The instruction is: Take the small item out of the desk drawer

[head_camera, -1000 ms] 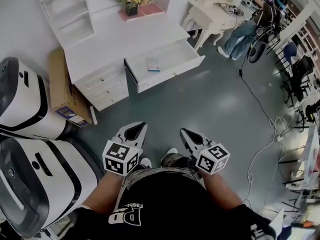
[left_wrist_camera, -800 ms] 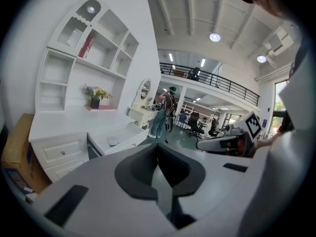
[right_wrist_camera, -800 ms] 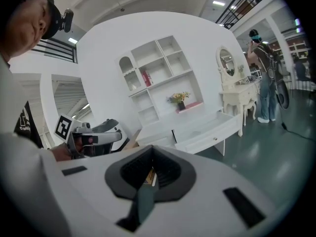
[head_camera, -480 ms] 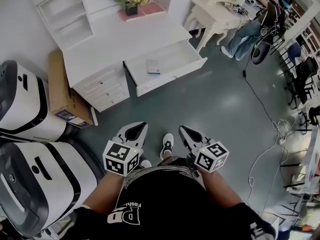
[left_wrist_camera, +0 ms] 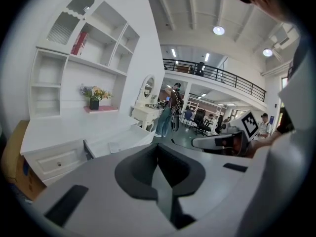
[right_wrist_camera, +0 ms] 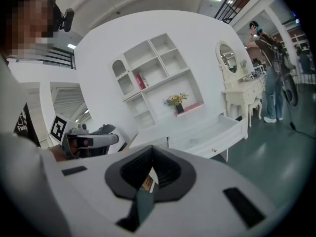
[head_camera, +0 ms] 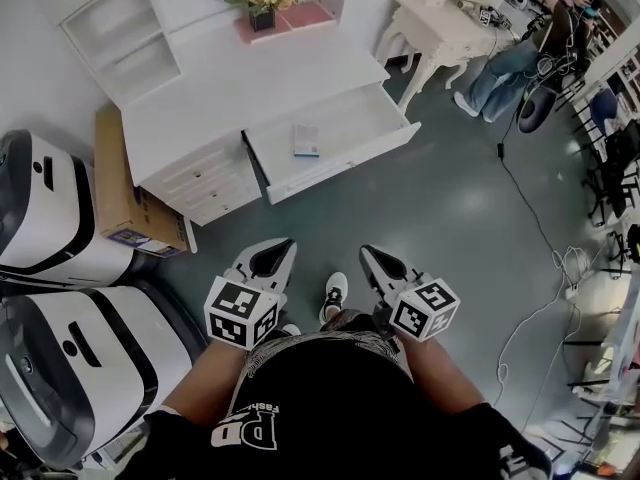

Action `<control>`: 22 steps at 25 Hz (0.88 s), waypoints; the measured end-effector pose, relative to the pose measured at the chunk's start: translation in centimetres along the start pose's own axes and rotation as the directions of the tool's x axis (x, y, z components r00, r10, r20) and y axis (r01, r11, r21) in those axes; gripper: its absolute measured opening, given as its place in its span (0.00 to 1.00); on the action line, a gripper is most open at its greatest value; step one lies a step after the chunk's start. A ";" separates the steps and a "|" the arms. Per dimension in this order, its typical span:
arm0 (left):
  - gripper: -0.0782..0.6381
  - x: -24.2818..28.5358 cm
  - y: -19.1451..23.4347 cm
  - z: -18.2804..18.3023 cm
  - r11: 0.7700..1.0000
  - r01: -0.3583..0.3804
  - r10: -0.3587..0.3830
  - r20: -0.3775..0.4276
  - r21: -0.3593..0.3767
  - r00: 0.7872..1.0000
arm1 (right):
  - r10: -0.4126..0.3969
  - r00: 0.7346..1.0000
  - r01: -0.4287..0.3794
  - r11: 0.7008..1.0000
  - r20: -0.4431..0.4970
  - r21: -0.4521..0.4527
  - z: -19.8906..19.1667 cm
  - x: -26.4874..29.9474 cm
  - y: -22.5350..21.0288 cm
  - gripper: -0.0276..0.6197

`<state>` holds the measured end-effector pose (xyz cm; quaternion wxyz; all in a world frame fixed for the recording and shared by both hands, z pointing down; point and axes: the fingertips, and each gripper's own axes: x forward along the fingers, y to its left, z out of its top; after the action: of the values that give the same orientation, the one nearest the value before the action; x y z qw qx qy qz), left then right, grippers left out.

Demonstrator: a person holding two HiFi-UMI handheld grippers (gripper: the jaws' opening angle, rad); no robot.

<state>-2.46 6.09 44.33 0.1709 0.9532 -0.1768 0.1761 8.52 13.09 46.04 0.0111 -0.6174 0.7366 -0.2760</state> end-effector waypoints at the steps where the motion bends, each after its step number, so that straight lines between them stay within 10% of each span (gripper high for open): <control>1: 0.13 0.6 0.1 0.3 1.000 -0.003 0.003 -0.003 0.003 1.000 | 0.003 1.000 -0.003 1.000 0.002 0.001 0.4 0.3 -0.7 0.06; 22: 0.13 12.0 0.7 6.6 0.989 -0.144 0.144 -0.001 -0.011 0.990 | 0.145 0.989 -0.145 0.989 -0.005 -0.018 7.8 3.2 -12.2 0.06</control>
<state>9.58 -0.42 43.47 0.1628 0.9370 -0.2462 0.1871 21.56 6.04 45.63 0.0240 -0.5616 0.7822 -0.2687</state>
